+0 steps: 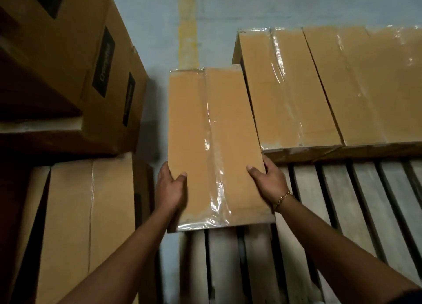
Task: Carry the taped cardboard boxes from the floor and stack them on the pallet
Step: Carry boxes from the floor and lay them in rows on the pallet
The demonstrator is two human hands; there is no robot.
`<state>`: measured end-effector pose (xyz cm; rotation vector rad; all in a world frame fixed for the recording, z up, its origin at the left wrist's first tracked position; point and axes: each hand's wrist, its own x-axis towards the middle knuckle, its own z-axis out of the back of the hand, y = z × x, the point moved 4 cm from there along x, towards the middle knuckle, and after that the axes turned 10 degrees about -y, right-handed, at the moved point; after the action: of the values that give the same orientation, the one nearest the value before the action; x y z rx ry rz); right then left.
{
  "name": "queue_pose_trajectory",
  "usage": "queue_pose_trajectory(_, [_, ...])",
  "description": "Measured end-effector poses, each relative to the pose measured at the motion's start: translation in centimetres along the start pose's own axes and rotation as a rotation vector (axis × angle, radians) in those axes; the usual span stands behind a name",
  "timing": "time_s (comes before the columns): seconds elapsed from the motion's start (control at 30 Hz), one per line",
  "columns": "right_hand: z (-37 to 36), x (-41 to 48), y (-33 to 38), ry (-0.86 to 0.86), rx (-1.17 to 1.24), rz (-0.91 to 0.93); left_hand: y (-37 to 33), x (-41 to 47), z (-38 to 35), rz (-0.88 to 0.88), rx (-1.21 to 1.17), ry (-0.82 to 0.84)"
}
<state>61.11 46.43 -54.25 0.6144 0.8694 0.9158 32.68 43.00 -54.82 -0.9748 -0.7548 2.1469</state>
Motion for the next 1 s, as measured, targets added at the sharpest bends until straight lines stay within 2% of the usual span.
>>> queue_pose_trajectory(0.17, [-2.1, 4.7, -1.5, -0.079, -0.182, 0.124, 0.9, 4.0, -2.7, -0.072, -0.044, -0.036])
queue_pose_trajectory(0.3, [-2.6, 5.4, -0.4, -0.212, -0.364, 0.214, 0.6, 5.2, -3.1, -0.138, -0.008, -0.061])
queue_pose_trajectory(0.4, [-1.6, 4.8, -0.1, -0.246, -0.48, 0.331, 0.6, 6.0, -2.5, -0.241, 0.152, 0.056])
queue_pose_trajectory(0.5, [-0.1, 3.4, 0.2, -0.264, -0.639, 0.599, 0.9, 5.5, -1.0, -0.35, 0.308, 0.252])
queue_pose_trajectory(0.57, [0.7, 2.6, 0.2, -0.174, -0.733, 0.697, 1.6, 4.8, -0.2, -0.419, 0.41, 0.357])
queue_pose_trajectory(0.67, [1.1, 1.7, -1.2, 0.086, -0.91, 0.659, 3.3, 3.8, 0.3, -0.553, 0.576, 0.437])
queue_pose_trajectory(0.77, [0.3, 0.3, -2.8, 0.233, -1.085, 0.705, 4.8, 3.4, 0.6, -0.62, 0.666, 0.479])
queue_pose_trajectory(0.83, [-0.4, -0.3, -3.7, 0.218, -1.155, 0.758, 5.2, 3.3, 0.7, -0.652, 0.696, 0.484])
queue_pose_trajectory(1.0, [-0.4, 0.2, -3.7, 0.014, -1.173, 0.833, 5.4, 3.5, 0.2, -0.708, 0.754, 0.403])
